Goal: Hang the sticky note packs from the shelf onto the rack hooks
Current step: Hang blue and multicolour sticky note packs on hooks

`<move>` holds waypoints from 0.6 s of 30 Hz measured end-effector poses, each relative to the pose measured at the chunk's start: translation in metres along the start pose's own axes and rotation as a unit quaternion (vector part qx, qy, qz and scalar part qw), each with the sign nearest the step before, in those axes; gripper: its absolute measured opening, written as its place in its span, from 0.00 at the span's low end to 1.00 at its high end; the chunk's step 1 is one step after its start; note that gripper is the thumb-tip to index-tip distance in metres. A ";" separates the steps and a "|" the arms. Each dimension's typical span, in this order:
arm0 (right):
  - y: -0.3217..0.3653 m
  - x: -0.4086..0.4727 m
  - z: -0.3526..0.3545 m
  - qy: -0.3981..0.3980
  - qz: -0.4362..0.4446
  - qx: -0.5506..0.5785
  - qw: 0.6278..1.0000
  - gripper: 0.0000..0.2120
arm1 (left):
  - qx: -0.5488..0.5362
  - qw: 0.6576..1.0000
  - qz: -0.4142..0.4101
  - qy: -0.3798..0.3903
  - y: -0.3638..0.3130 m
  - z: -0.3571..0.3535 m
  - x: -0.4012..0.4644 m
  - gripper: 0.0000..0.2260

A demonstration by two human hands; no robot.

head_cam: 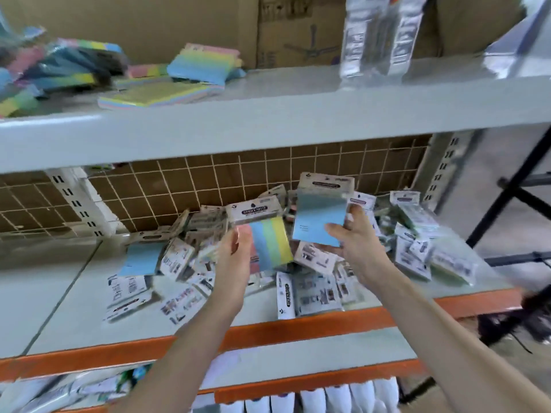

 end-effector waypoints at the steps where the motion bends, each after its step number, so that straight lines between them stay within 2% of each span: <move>1: 0.001 -0.005 0.018 -0.009 -0.003 0.019 1.000 0.12 | -0.003 1.000 -0.001 0.018 -0.001 -0.017 -0.004 0.09; 7: 0.011 -0.042 0.134 -0.107 -0.003 0.055 0.993 0.02 | -0.035 0.994 0.020 0.098 -0.004 -0.129 -0.034 0.06; 12: 0.021 -0.083 0.220 -0.134 0.008 0.014 0.991 0.12 | -0.061 0.984 0.052 0.156 0.001 -0.228 -0.076 0.06; 16: 0.023 -0.124 0.288 -0.153 0.007 0.047 0.987 0.11 | -0.062 0.975 0.059 0.203 0.000 -0.300 -0.115 0.07; 18: 0.027 -0.145 0.320 -0.167 0.004 0.074 0.983 0.13 | -0.068 0.968 0.069 0.232 -0.001 -0.333 -0.135 0.08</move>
Point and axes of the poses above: each hand's wrist, its own x-axis towards the middle knuckle, its own z-axis out of the back of the hand, y = z × x, the point moved 7 cm from there along x, towards the middle knuckle, and after that the axes turned 1 degree about -z, right-handed, at the moved point
